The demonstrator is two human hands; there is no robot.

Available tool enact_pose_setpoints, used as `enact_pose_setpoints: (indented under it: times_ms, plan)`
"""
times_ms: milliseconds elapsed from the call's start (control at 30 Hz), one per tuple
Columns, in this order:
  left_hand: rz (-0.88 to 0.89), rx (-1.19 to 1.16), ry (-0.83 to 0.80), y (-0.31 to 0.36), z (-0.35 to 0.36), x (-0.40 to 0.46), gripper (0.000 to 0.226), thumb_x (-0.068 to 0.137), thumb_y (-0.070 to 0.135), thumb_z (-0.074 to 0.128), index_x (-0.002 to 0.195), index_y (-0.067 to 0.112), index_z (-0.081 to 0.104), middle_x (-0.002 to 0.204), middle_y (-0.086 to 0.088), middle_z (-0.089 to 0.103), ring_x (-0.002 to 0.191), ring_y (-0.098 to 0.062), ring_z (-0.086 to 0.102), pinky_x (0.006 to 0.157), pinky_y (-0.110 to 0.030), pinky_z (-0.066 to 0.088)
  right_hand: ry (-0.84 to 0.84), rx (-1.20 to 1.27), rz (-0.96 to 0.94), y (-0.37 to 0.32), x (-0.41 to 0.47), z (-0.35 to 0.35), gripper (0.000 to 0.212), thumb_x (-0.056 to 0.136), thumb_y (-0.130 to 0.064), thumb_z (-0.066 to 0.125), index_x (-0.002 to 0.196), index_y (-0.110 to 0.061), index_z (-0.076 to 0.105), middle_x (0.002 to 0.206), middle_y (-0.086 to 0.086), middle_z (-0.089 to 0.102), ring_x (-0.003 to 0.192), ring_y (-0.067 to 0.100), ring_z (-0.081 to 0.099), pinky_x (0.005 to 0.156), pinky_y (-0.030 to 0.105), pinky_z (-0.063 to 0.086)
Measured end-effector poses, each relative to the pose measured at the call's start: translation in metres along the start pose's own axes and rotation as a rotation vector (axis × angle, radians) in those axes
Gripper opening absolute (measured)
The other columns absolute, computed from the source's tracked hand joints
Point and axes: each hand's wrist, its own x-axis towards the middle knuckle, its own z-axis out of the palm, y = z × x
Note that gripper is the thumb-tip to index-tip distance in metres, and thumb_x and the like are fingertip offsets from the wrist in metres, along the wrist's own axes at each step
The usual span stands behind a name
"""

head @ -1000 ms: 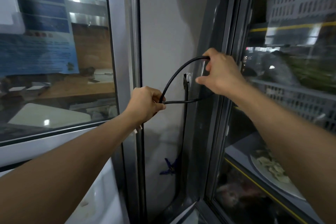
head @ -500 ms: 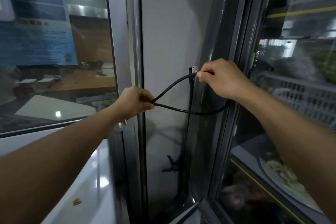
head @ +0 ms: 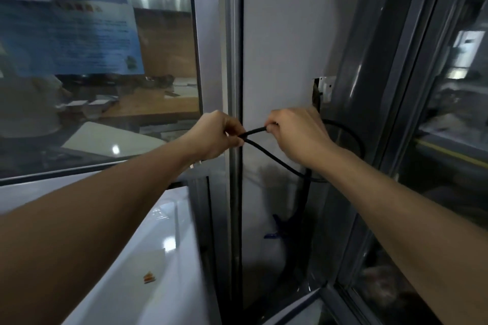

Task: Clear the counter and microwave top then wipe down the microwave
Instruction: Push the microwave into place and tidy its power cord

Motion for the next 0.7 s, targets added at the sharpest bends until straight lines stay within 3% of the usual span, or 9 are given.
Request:
enact_pose_setpoints:
  times_ms: [100, 200, 367, 467, 533, 600, 700]
  plan:
    - [-0.064, 0.024, -0.064, -0.025, 0.004, -0.003, 0.013, 0.086, 0.016, 0.066, 0.098, 0.018, 0.071, 0.079, 0.008, 0.062, 0.071, -0.002, 0.055, 0.059, -0.011, 0.036, -0.008, 0.271, 0.136, 0.006, 0.002, 0.006, 0.023, 0.094, -0.008, 0.046, 0.089, -0.014, 0.069, 0.083, -0.002, 0.062, 0.079, 0.019, 0.055, 0.070, 0.028, 0.034]
    - [-0.132, 0.031, -0.089, -0.050, 0.002, -0.008, 0.014, 0.087, 0.018, 0.065, 0.100, 0.015, 0.071, 0.082, 0.006, 0.064, 0.071, -0.001, 0.054, 0.060, -0.014, 0.038, 0.026, 0.385, 0.201, 0.010, -0.003, 0.019, 0.023, 0.095, -0.009, 0.046, 0.092, -0.005, 0.069, 0.087, 0.002, 0.064, 0.076, 0.018, 0.050, 0.063, 0.025, 0.027]
    - [-0.144, 0.026, -0.052, -0.060, -0.009, -0.003, 0.012, 0.086, 0.017, 0.066, 0.097, 0.016, 0.072, 0.096, -0.002, 0.070, 0.087, -0.014, 0.064, 0.068, -0.018, 0.048, 0.039, 0.212, 0.182, 0.000, -0.001, 0.055, 0.027, 0.087, 0.002, 0.051, 0.110, -0.002, 0.065, 0.105, 0.020, 0.056, 0.099, 0.037, 0.053, 0.087, 0.036, 0.043]
    - [-0.152, 0.024, -0.042, -0.062, -0.010, 0.001, 0.015, 0.086, 0.016, 0.066, 0.099, 0.014, 0.072, 0.100, -0.004, 0.070, 0.093, -0.017, 0.065, 0.073, -0.021, 0.049, -0.030, 0.088, 0.048, -0.026, -0.003, 0.073, 0.044, 0.090, -0.019, 0.055, 0.132, -0.010, 0.046, 0.120, 0.014, 0.050, 0.114, 0.032, 0.046, 0.101, 0.037, 0.030]
    - [-0.147, 0.044, -0.048, -0.063, -0.009, 0.002, 0.015, 0.086, 0.015, 0.066, 0.100, 0.014, 0.072, 0.100, -0.005, 0.069, 0.094, -0.016, 0.064, 0.077, -0.023, 0.050, -0.117, 0.066, 0.061, -0.045, -0.005, 0.084, 0.062, 0.092, -0.036, 0.053, 0.143, -0.015, 0.027, 0.135, 0.011, 0.042, 0.126, 0.030, 0.038, 0.111, 0.041, 0.022]
    - [-0.136, 0.055, -0.064, -0.063, -0.008, 0.003, 0.014, 0.087, 0.013, 0.065, 0.099, 0.013, 0.072, 0.099, -0.006, 0.069, 0.093, -0.017, 0.064, 0.081, -0.026, 0.053, -0.151, 0.097, 0.108, -0.056, -0.003, 0.096, 0.069, 0.089, -0.043, 0.056, 0.143, -0.014, 0.024, 0.135, 0.012, 0.041, 0.125, 0.029, 0.038, 0.109, 0.042, 0.027]
    - [-0.124, 0.065, -0.070, -0.066, -0.007, 0.004, 0.014, 0.086, 0.014, 0.066, 0.099, 0.014, 0.072, 0.098, -0.004, 0.069, 0.092, -0.016, 0.064, 0.082, -0.027, 0.053, -0.120, 0.198, 0.177, -0.062, 0.002, 0.115, 0.060, 0.088, -0.041, 0.059, 0.134, -0.011, 0.033, 0.125, 0.013, 0.048, 0.113, 0.029, 0.047, 0.096, 0.039, 0.039]
